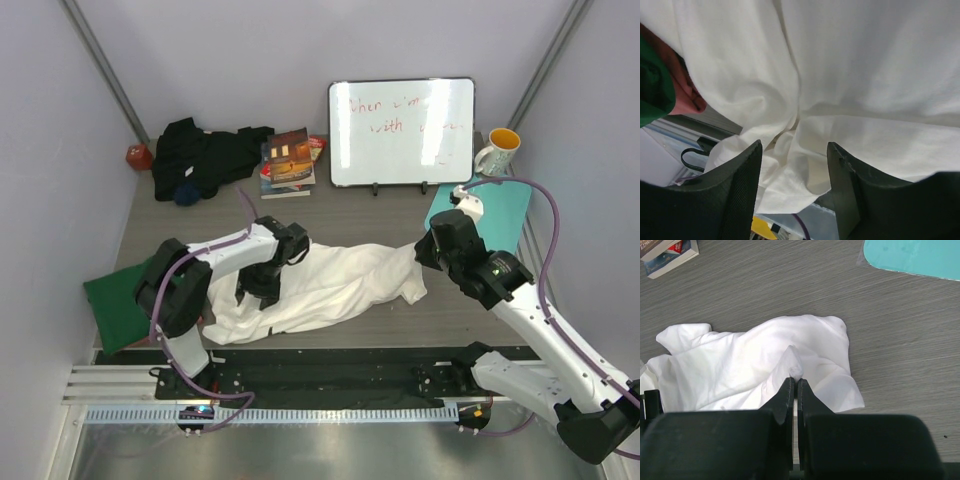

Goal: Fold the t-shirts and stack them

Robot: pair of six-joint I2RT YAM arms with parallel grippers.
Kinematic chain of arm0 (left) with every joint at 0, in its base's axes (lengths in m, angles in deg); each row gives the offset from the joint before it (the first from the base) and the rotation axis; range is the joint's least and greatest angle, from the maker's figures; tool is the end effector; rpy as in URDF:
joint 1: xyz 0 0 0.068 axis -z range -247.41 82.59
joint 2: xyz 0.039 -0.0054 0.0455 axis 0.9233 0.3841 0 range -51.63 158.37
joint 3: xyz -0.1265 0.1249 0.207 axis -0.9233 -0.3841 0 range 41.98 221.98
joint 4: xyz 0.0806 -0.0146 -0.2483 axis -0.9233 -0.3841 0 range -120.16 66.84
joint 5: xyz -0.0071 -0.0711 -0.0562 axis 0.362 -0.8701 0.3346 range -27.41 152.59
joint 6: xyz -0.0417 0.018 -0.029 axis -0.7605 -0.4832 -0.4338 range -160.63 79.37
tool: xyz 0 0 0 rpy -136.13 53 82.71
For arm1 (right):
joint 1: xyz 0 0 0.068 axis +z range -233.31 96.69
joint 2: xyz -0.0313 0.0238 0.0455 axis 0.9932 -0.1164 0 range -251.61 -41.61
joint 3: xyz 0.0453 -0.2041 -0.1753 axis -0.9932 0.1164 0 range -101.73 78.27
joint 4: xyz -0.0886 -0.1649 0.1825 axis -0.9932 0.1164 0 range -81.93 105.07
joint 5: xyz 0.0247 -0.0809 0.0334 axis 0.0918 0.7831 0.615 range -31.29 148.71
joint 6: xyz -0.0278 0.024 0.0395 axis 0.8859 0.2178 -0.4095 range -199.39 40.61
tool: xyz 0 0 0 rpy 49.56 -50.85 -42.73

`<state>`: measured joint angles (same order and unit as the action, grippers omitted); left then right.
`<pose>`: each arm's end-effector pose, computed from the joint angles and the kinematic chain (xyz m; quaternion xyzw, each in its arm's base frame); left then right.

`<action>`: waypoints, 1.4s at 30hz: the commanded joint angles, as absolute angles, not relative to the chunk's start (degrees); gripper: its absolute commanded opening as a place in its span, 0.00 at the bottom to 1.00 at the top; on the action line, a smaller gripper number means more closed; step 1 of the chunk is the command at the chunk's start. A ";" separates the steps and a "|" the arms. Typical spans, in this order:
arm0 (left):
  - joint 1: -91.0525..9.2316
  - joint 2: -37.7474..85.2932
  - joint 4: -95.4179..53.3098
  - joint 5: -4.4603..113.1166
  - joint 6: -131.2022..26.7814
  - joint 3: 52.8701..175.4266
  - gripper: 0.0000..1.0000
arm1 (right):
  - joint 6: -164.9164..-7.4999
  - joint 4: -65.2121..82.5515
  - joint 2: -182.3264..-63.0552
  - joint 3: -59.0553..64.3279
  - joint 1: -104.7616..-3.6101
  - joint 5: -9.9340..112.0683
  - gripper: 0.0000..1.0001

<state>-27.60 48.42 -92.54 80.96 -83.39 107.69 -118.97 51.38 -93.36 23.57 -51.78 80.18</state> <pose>0.2197 -0.1684 0.1801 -0.0062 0.9803 0.1969 0.0159 0.1600 0.0829 0.3241 0.1405 0.8840 0.1023 0.4339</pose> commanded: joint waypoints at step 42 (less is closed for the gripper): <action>-38.58 10.43 -113.16 98.81 -82.73 144.65 0.00 | -113.41 46.21 -84.86 15.88 -51.76 100.71 0.01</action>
<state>-38.29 15.96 -100.15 98.49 -82.17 144.54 -115.40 46.71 -88.55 20.49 -51.78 93.43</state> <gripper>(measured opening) 0.006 0.039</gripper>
